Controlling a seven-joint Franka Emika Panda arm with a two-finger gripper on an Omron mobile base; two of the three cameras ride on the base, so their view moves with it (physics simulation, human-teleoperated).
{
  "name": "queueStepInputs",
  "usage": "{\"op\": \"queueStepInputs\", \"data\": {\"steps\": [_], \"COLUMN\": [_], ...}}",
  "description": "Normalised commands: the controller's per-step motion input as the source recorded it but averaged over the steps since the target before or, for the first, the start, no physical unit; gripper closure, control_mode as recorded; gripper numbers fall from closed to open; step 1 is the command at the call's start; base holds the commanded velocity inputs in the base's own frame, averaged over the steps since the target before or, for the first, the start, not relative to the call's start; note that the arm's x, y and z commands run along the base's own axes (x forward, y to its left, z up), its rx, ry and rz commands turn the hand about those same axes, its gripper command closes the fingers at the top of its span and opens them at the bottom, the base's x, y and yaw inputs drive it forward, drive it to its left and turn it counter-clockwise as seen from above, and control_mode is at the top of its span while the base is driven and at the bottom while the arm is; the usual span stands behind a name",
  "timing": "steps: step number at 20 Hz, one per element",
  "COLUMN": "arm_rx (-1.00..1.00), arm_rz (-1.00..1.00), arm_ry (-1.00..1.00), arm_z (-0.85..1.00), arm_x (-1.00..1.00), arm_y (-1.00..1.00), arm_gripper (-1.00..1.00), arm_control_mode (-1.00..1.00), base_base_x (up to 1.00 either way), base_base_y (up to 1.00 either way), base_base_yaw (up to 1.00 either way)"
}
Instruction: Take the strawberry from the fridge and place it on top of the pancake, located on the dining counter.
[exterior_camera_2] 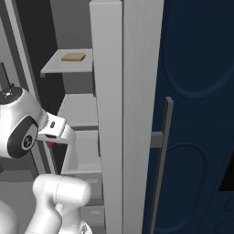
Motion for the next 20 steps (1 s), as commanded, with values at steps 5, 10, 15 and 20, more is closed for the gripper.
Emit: {"op": "queueStepInputs", "data": {"steps": [5,10,15,20], "arm_rx": [0.0,0.0,0.0,0.0], "arm_rz": [0.0,0.0,0.0,0.0], "arm_ry": [0.0,0.0,0.0,0.0], "arm_z": [0.0,0.0,0.0,0.0], "arm_x": [0.0,-0.01,0.0,0.0], "arm_y": [0.0,0.0,0.0,0.0], "arm_gripper": [1.0,1.0,1.0,1.0], "arm_control_mode": [-1.0,1.0,1.0,1.0], "base_base_x": [0.0,-0.07,-0.8,-0.89], "base_base_y": [0.0,0.0,0.0,0.02], "base_base_yaw": [0.0,0.0,-0.02,0.03]}}
